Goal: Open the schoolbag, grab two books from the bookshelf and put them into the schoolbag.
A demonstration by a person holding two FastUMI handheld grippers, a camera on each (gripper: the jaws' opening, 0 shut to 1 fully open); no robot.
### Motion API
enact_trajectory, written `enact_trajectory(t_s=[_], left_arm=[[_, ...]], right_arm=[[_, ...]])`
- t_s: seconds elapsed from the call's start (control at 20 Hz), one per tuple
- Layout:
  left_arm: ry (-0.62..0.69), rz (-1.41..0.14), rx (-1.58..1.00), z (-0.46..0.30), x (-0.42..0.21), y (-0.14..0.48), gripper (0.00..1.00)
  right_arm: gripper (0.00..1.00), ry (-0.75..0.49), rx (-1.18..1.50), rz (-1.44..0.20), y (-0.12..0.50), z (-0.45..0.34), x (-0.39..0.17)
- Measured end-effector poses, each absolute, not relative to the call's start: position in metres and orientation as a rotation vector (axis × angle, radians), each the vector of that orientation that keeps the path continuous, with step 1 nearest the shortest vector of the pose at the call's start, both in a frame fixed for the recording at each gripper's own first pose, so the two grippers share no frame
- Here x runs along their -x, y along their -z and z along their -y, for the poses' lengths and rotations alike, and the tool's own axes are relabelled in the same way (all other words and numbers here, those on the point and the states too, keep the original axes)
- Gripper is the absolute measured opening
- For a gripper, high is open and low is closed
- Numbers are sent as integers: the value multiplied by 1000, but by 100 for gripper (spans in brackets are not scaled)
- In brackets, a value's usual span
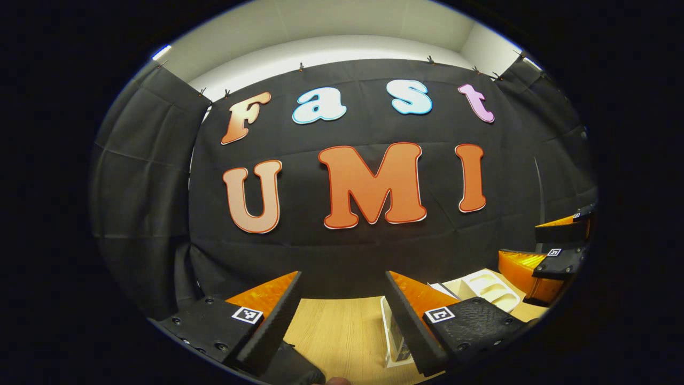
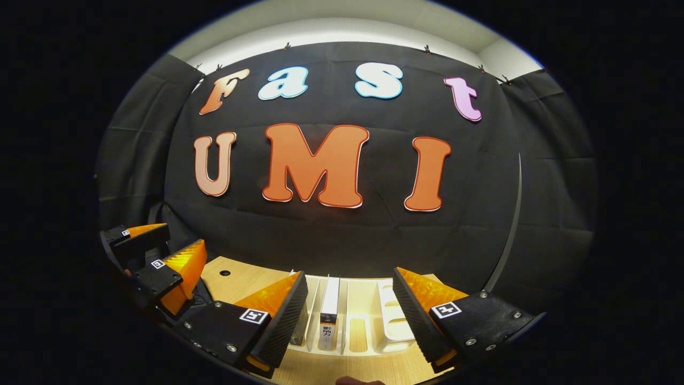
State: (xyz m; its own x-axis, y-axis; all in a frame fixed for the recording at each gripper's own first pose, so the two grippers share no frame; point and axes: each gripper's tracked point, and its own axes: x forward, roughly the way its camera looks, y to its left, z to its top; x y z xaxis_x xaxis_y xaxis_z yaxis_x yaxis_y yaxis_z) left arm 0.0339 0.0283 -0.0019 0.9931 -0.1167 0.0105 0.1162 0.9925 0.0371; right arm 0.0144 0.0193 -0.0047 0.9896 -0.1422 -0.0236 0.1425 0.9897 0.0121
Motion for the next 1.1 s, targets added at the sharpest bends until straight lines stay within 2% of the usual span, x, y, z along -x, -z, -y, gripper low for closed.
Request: enact_trajectory(t_s=[0.6, 1.1], left_arm=[[22, -64, -201, -63, -33, 46, 94], [-16, -266, -545, -104, -1, 167, 95]], right_arm=[[95, 135, 31, -43, 21, 1, -32], [95, 98, 32, -105, 60, 11, -42]])
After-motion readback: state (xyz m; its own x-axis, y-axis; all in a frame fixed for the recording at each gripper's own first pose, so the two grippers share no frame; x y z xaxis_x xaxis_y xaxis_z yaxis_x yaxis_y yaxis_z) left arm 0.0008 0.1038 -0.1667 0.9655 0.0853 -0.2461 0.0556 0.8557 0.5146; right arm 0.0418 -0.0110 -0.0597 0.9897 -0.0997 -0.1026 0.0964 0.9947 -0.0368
